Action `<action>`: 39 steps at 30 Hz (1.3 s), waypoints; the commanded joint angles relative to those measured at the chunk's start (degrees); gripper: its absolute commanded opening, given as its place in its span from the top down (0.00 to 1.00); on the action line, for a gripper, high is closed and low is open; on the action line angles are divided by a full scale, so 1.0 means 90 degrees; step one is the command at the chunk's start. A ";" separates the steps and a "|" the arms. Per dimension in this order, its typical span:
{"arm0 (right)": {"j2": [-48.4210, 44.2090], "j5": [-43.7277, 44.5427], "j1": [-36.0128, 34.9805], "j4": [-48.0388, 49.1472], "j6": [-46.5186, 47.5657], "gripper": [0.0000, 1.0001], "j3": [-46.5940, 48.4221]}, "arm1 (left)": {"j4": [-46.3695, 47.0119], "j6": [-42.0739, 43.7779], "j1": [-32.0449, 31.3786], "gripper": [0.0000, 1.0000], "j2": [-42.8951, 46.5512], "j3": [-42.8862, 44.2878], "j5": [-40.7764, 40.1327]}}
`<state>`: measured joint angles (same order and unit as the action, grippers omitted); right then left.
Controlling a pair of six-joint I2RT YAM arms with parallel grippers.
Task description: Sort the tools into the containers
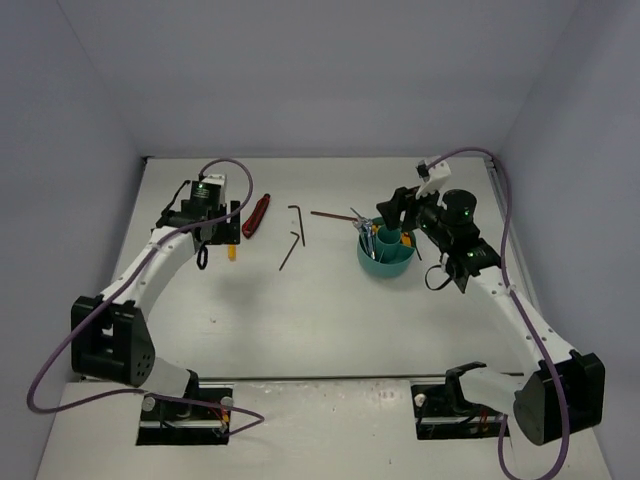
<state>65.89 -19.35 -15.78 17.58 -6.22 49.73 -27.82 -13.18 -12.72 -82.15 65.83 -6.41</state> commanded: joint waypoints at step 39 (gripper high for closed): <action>-0.0855 -0.0628 -0.0174 -0.0187 -0.0591 0.44 -0.0884 | -0.0798 -0.0536 0.0318 1.00 -0.1393 0.1525 0.0900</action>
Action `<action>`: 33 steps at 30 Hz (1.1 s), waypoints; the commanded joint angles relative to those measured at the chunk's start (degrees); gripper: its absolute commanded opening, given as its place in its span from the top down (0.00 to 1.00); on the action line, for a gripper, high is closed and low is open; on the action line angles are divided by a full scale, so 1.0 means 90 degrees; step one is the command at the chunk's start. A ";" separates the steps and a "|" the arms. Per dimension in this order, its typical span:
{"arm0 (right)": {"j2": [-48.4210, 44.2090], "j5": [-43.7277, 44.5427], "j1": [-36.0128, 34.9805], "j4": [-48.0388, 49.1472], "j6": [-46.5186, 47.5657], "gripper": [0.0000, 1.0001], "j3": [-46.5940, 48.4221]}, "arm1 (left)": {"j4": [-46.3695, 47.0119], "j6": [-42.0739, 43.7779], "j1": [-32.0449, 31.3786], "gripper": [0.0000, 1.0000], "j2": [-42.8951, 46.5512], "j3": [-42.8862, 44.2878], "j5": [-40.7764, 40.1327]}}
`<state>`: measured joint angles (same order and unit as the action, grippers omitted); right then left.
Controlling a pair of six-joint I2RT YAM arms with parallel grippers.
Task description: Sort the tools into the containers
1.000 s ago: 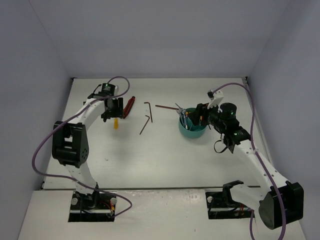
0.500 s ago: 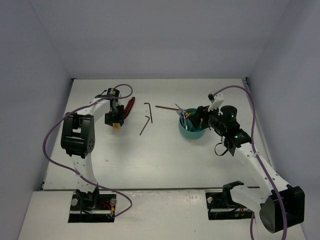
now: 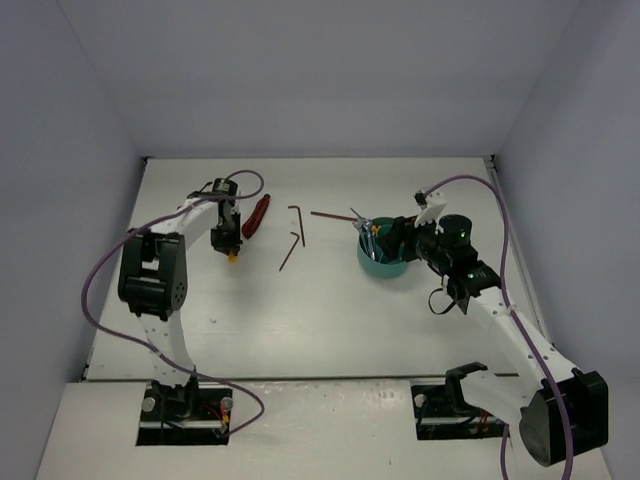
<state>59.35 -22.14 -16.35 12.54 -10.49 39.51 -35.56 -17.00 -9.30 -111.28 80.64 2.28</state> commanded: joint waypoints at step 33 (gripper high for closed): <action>0.1854 -0.0156 -0.3213 0.1967 -0.1178 0.39 0.2595 | 0.4284 0.0687 -0.2522 1.00 0.6761 -0.3239 0.1864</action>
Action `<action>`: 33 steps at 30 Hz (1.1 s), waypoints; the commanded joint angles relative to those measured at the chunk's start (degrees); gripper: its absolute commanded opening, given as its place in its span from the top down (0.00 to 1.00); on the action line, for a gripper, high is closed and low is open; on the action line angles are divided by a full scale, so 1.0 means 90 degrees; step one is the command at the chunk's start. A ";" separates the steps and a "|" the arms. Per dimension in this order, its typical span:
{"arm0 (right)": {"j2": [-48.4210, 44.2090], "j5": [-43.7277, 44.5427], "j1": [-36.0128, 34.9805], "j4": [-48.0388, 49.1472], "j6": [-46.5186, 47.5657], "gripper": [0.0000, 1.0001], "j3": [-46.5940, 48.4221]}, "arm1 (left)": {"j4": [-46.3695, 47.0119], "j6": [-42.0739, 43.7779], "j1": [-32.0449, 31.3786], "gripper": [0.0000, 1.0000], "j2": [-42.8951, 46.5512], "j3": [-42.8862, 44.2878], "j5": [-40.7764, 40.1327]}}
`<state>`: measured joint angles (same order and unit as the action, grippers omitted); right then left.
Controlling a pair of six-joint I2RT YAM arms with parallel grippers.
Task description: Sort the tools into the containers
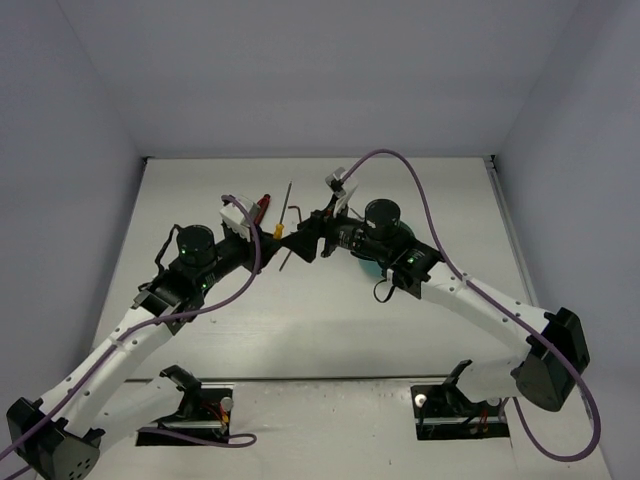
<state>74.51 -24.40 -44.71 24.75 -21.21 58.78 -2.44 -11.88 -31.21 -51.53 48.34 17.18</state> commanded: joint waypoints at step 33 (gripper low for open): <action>0.0746 0.0091 -0.0267 0.0883 0.0285 0.81 0.0651 | 0.0760 -0.0007 -0.0139 1.00 0.0146 0.0076 0.0212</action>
<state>81.34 -23.65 -46.58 28.10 -20.84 62.00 -1.50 -11.70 -32.18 -50.63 48.00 17.99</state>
